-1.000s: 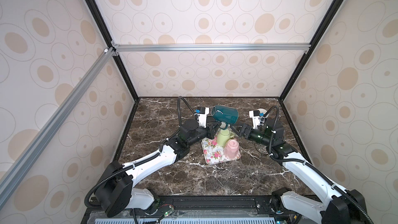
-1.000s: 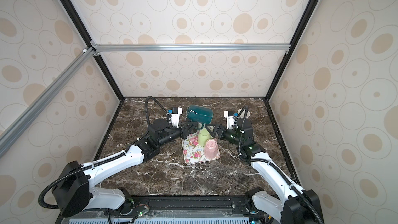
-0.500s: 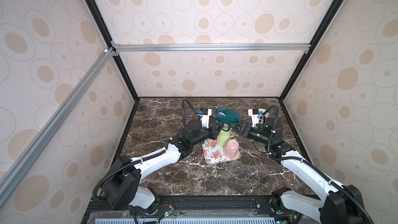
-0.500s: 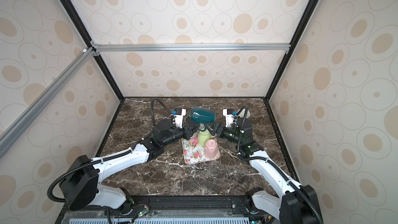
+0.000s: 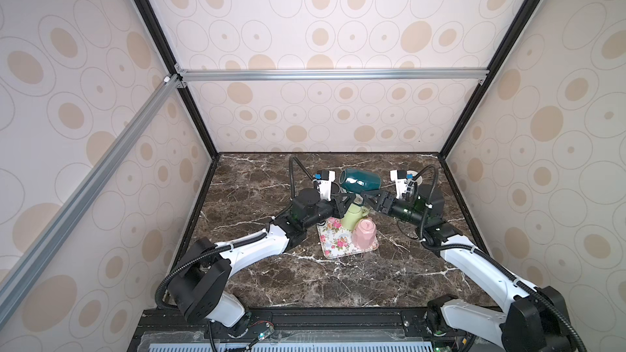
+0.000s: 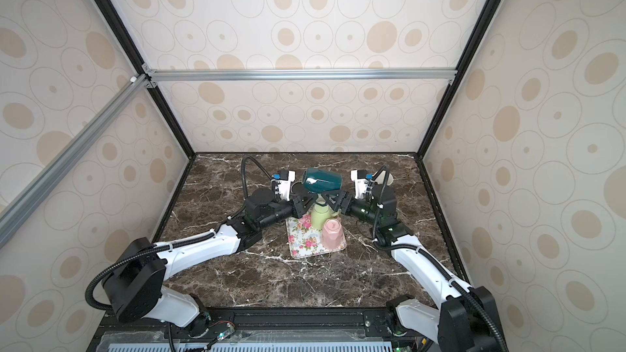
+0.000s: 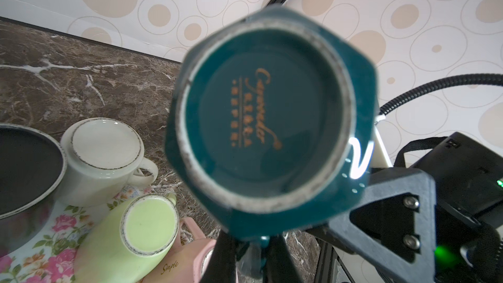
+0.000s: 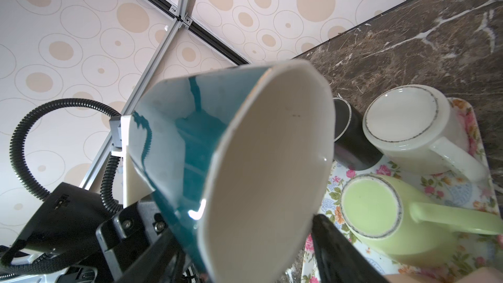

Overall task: Turn the mug right side up
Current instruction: Place the mug at the top-right of the table.

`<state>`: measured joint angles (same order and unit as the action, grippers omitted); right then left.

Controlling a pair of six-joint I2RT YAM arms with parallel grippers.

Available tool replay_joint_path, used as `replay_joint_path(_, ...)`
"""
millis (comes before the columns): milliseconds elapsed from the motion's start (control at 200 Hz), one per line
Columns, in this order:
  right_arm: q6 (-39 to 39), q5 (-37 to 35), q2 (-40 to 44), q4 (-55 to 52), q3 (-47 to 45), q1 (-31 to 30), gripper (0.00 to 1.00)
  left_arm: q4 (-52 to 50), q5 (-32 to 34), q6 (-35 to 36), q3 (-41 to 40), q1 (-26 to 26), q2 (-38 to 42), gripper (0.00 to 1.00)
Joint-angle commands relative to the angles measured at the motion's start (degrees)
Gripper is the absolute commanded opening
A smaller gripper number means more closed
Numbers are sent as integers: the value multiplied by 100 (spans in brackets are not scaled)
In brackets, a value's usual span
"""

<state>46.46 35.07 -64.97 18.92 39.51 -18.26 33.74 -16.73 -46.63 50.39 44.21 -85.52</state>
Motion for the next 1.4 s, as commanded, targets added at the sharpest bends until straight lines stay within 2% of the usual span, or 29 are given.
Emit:
replay_joint_path(0,48,111,39,160,-75,-39,73,1258,-552,-178,463,167,82,0)
replay_joint_path(595,207,244,-82,411,-118,-46,72,1589,-498,-245,437,167,45,0)
replay_joint_path(865,67,173,49,313,-185,-49,70,2271,-669,-582,427,213,-222,0)
replay_joint_path(1160,-15,123,134,295,-198,-43,53,2318,-623,-596,347,319,-297,0)
replay_joint_path(1255,-39,87,171,228,-207,-43,41,2161,-495,-506,285,317,-208,0)
replay_joint_path(1395,-71,74,221,170,-210,-49,34,1997,-420,-404,254,325,-135,0)
